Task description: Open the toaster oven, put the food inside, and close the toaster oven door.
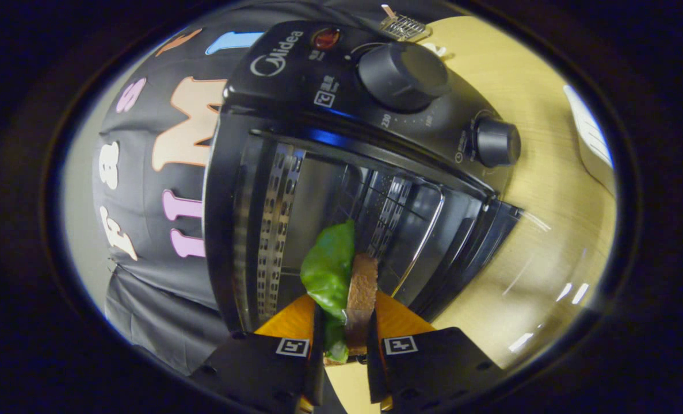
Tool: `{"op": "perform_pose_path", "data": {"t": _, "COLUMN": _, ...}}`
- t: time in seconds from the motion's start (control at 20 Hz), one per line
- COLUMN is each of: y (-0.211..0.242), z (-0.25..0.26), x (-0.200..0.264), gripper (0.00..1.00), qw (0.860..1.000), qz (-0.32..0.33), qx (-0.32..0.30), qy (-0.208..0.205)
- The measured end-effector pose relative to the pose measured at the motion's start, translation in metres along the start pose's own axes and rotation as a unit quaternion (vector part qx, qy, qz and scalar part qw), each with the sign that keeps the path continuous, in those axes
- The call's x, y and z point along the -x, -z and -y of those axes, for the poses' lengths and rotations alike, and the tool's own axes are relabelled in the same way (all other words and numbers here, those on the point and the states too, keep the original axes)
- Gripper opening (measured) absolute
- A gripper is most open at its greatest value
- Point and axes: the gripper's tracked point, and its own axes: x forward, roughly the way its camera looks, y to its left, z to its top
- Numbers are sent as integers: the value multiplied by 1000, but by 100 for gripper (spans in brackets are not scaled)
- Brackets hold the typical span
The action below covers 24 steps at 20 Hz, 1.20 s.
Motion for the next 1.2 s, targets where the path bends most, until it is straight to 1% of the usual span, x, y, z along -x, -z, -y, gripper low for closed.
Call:
{"op": "perform_pose_path", "data": {"t": 0.05, "y": 0, "z": -1, "x": -2, "gripper": 33, "qw": 1000, "qz": 6, "qx": 3, "qy": 0}}
{"op": "perform_pose_path", "data": {"t": 0.1, "y": 0, "z": -1, "x": -2, "gripper": 39, "qw": 1000, "qz": 10, "qx": 12, "qy": 2}}
{"op": "perform_pose_path", "data": {"t": 0.2, "y": -3, "z": -2, "x": -3, "gripper": 39, "qw": 999, "qz": 15, "qx": 41, "qy": 14}}
{"op": "perform_pose_path", "data": {"t": 0.3, "y": -5, "z": -2, "x": -5, "gripper": 39, "qw": 996, "qz": 23, "qx": 84, "qy": 37}}
{"op": "perform_pose_path", "data": {"t": 0.4, "y": -9, "z": -2, "x": -2, "gripper": 49, "qw": 989, "qz": 38, "qx": 129, "qy": 58}}
{"op": "perform_pose_path", "data": {"t": 0.55, "y": -20, "z": 1, "x": -4, "gripper": 64, "qw": 976, "qz": 58, "qx": 191, "qy": 85}}
{"op": "perform_pose_path", "data": {"t": 0.6, "y": -25, "z": 1, "x": -3, "gripper": 69, "qw": 970, "qz": 68, "qx": 212, "qy": 96}}
{"op": "perform_pose_path", "data": {"t": 0.7, "y": -36, "z": 3, "x": 4, "gripper": 79, "qw": 948, "qz": 87, "qx": 277, "qy": 129}}
{"op": "perform_pose_path", "data": {"t": 0.75, "y": -38, "z": 4, "x": 9, "gripper": 83, "qw": 930, "qz": 92, "qx": 322, "qy": 149}}
{"op": "perform_pose_path", "data": {"t": 0.8, "y": -42, "z": 4, "x": 13, "gripper": 88, "qw": 911, "qz": 93, "qx": 368, "qy": 160}}
{"op": "perform_pose_path", "data": {"t": 0.85, "y": -45, "z": 4, "x": 10, "gripper": 92, "qw": 895, "qz": 98, "qx": 403, "qy": 162}}
{"op": "perform_pose_path", "data": {"t": 0.9, "y": -46, "z": 1, "x": 11, "gripper": 95, "qw": 887, "qz": 101, "qx": 420, "qy": 161}}
{"op": "perform_pose_path", "data": {"t": 0.95, "y": -43, "z": -2, "x": 13, "gripper": 98, "qw": 885, "qz": 98, "qx": 430, "qy": 153}}
{"op": "perform_pose_path", "data": {"t": 1.0, "y": -40, "z": -5, "x": 16, "gripper": 100, "qw": 886, "qz": 96, "qx": 431, "qy": 142}}
{"op": "perform_pose_path", "data": {"t": 1.05, "y": -33, "z": -9, "x": 23, "gripper": 100, "qw": 886, "qz": 92, "qx": 434, "qy": 133}}
{"op": "perform_pose_path", "data": {"t": 1.2, "y": -22, "z": -13, "x": 46, "gripper": 99, "qw": 882, "qz": 69, "qx": 451, "qy": 119}}
